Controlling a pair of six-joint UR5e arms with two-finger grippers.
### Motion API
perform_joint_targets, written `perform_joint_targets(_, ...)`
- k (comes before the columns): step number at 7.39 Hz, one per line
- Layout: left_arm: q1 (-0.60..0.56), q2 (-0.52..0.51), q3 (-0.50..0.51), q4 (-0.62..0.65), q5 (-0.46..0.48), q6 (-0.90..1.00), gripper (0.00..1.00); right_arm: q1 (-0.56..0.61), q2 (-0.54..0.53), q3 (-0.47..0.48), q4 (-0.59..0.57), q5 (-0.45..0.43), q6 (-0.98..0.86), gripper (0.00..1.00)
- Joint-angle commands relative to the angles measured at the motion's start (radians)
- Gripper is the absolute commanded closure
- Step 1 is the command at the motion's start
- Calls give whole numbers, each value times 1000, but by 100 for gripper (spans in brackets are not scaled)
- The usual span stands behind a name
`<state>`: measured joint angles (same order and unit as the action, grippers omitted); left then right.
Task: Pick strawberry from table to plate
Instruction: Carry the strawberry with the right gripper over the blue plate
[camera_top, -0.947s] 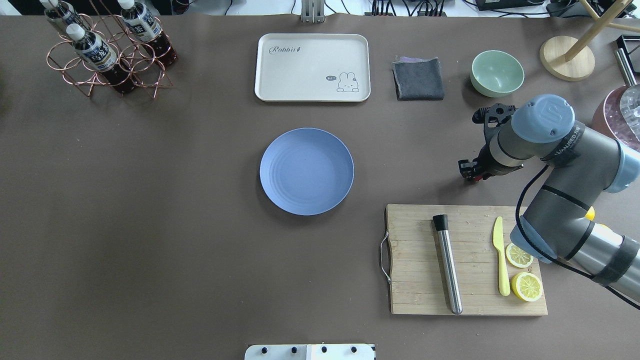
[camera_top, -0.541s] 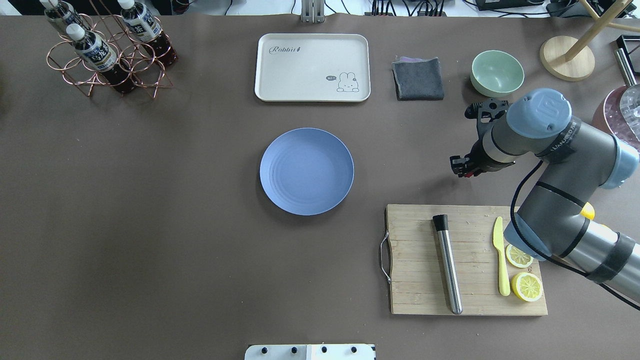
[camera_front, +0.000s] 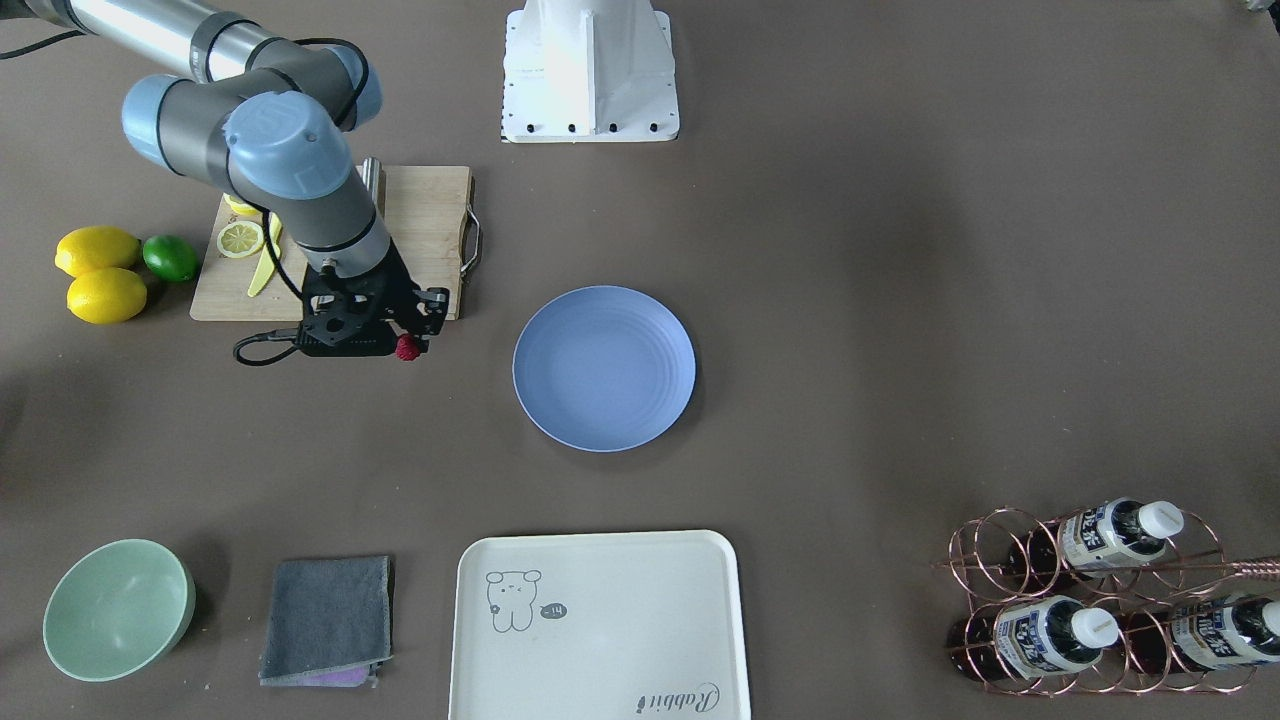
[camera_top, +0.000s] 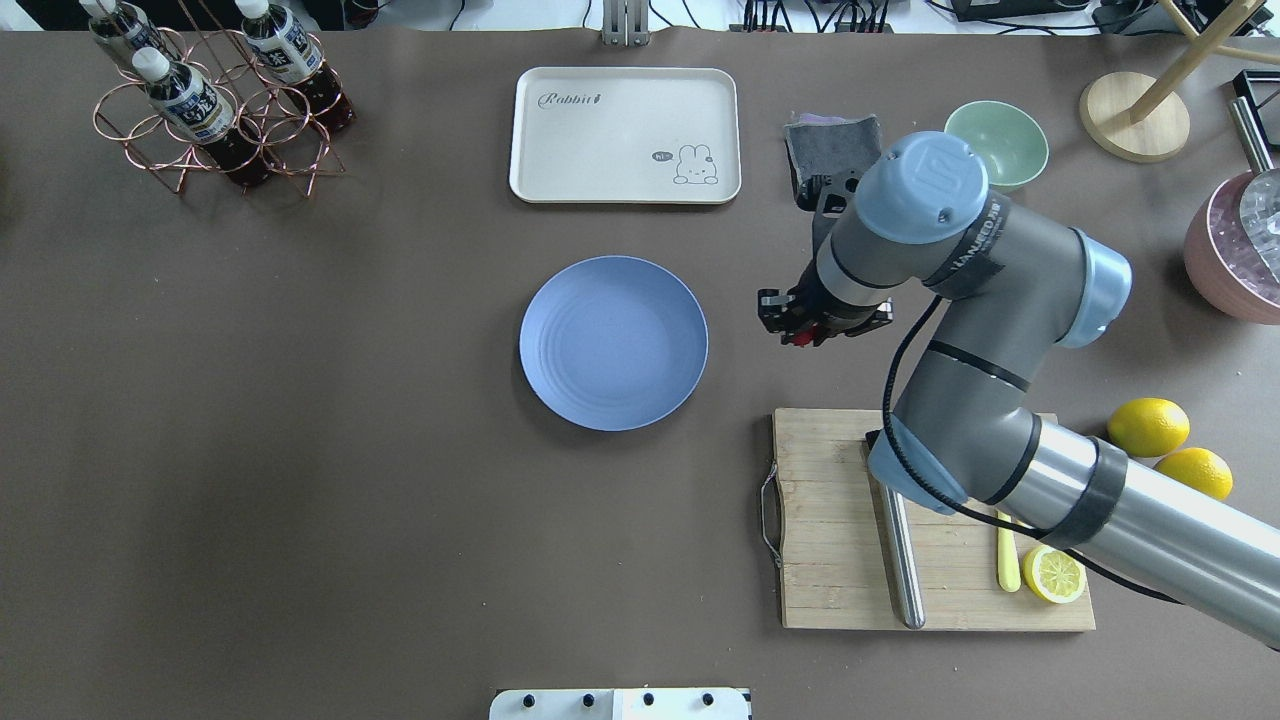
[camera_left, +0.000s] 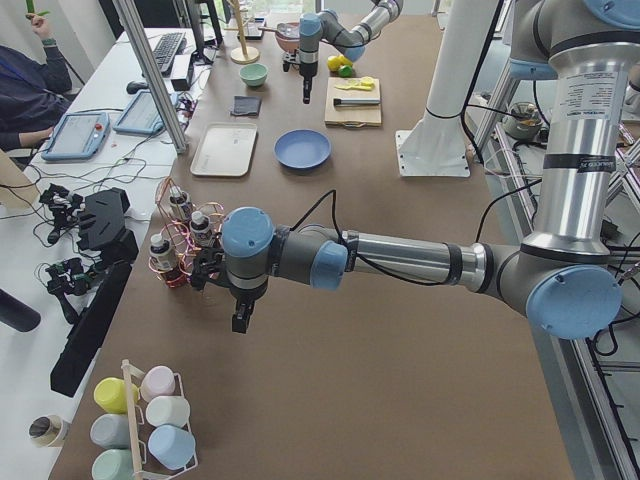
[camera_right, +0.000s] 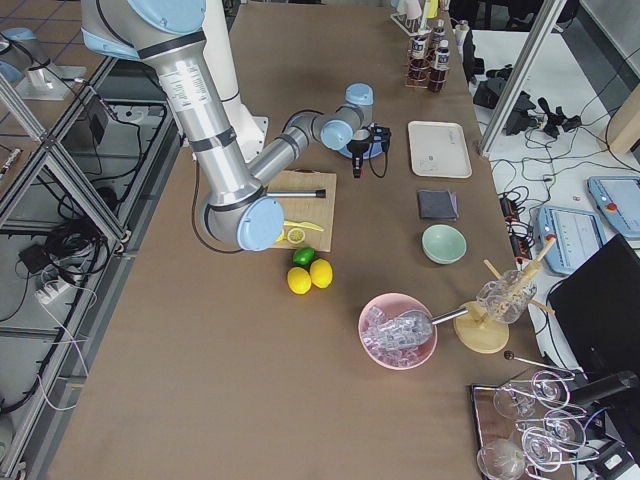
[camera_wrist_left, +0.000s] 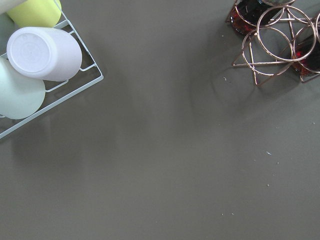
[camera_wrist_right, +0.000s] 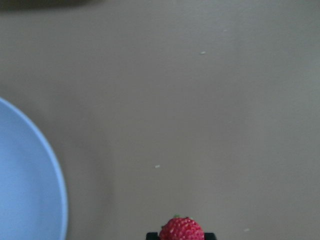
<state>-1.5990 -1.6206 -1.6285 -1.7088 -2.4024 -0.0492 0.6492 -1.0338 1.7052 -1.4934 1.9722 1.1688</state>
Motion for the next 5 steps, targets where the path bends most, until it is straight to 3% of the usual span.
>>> perform_joint_targets(1,-4,2,-1,-2,-1,0,2,-98,183,-98,-11,-74,165,100)
perform_joint_targets(3,-4,1,-5,0,-3,-1,2,-143,324,-256,1,-122,234,100)
perform_joint_targets(5,-4,1,-8,-2,-3,-1,2,-187,339,-332,91,-199,238,100)
